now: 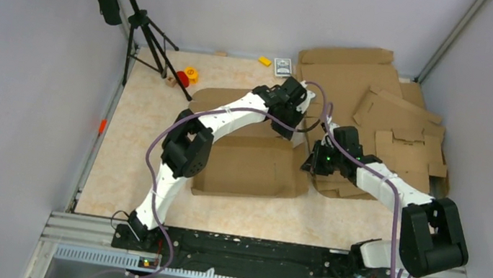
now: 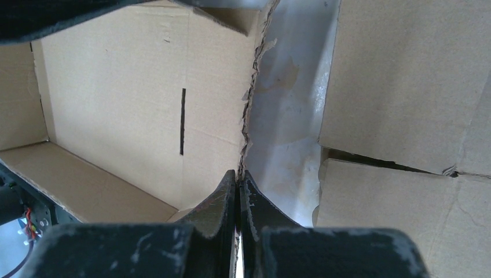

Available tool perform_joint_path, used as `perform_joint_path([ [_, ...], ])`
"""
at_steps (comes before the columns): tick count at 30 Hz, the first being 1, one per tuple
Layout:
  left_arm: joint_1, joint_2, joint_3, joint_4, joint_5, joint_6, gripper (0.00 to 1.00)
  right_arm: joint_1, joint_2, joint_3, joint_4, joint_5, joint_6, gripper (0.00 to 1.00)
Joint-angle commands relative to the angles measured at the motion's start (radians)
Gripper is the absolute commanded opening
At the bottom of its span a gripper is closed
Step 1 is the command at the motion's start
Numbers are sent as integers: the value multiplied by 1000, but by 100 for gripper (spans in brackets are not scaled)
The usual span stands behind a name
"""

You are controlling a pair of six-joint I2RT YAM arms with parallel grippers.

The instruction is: Fold the paper box

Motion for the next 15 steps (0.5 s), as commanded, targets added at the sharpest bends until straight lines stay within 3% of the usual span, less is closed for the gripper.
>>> perform_joint_path([
  [1, -6, -26, -14, -56, 46, 51, 0, -1, -1, 28, 13, 17, -22, 0],
  [10, -6, -24, -17, -188, -4, 108, 0, -1, -5, 50, -6, 40, -36, 0],
  [15, -6, -59, -69, -177, -41, 112, 0, -1, -11, 67, -26, 32, -39, 0],
])
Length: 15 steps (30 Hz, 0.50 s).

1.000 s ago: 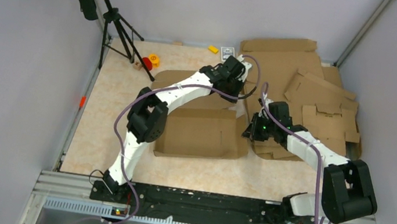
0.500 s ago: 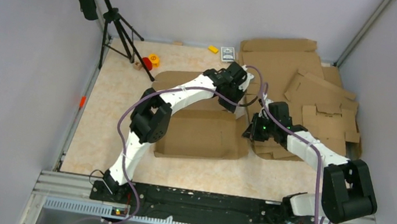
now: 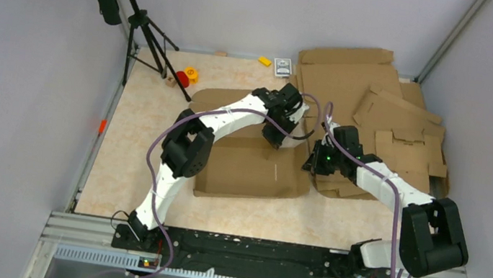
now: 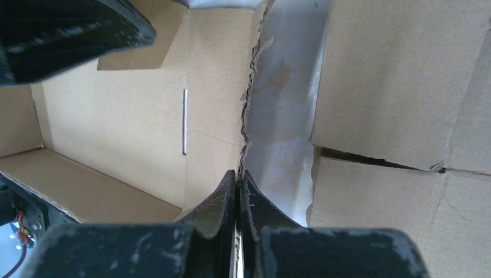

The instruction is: Fold the paper box

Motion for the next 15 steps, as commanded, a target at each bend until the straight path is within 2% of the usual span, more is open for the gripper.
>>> perform_joint_path([
  [1, -4, -64, -52, -23, -39, 20, 0, -1, -15, 66, -13, 7, -28, 0],
  [3, -4, -79, -71, -6, -47, 3, 5, -1, -21, 77, -22, 4, -29, 0],
  [8, -5, -169, -169, 107, 0, -52, 28, 4, -15, 85, -37, 6, -38, 0],
  [11, -10, -253, -259, 194, 57, -85, 34, 5, -12, 77, -29, 6, -34, 0],
  [15, -43, -343, -348, 240, 87, -123, 36, 6, -12, 68, -17, 3, -29, 0],
])
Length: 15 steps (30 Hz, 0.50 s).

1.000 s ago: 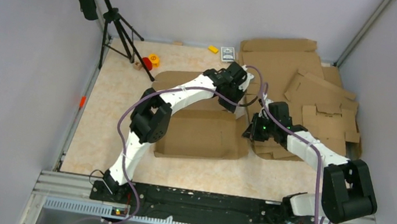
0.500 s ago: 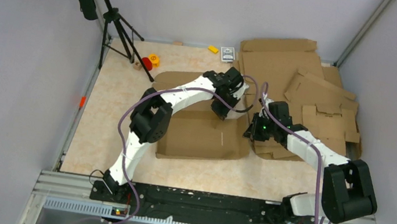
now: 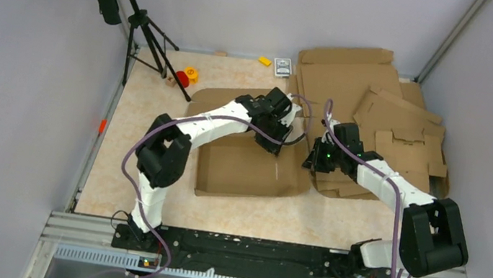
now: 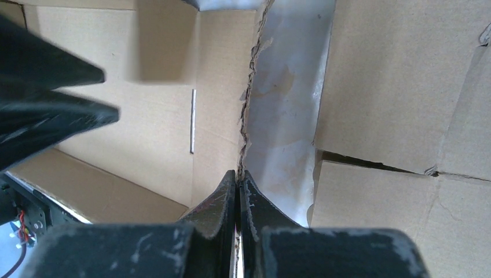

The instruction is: Fold the paper box

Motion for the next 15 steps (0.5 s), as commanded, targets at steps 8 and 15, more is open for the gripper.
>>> perform_joint_path([
  [8, -191, -256, -195, 160, -52, -179, 66, 6, -5, 22, 38, -10, -5, 0],
  [15, -269, -187, -162, 96, -147, -242, 69, 7, -16, 33, 31, -36, 6, 0],
])
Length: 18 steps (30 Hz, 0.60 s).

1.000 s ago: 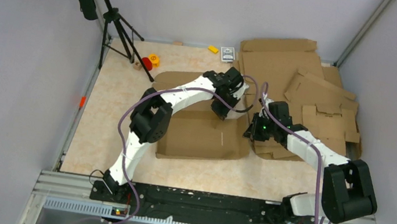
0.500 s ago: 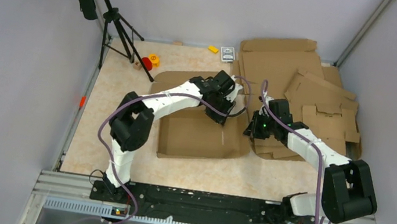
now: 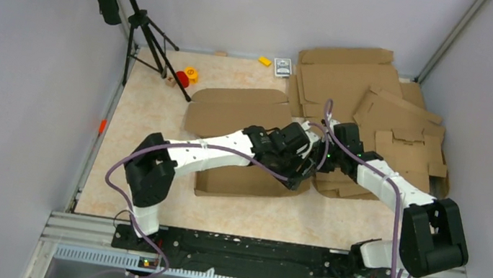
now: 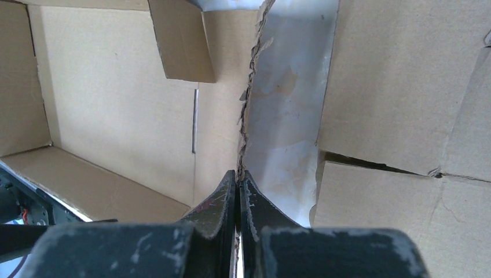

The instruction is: Fold the paper box

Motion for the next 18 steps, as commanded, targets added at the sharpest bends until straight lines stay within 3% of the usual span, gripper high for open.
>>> perform_joint_path([
  [1, -15, 34, 18, 0, -73, -67, 69, 6, -19, 35, 24, -31, 5, 0],
  [3, -19, 52, 21, -2, -86, -80, 67, 7, -25, 39, 19, -33, 5, 0],
  [6, -19, 79, 33, -26, -147, -108, 55, 9, -35, 40, 14, -36, 6, 0],
  [10, -20, 126, 53, -62, -168, -123, 53, 11, -54, 41, 7, -33, 4, 0],
  [14, -6, 108, 26, -54, -223, -156, 29, 13, -53, 49, -7, -32, -5, 0],
  [18, 37, 48, -63, 29, -181, -185, 24, 14, -62, 55, -17, -39, -6, 0],
])
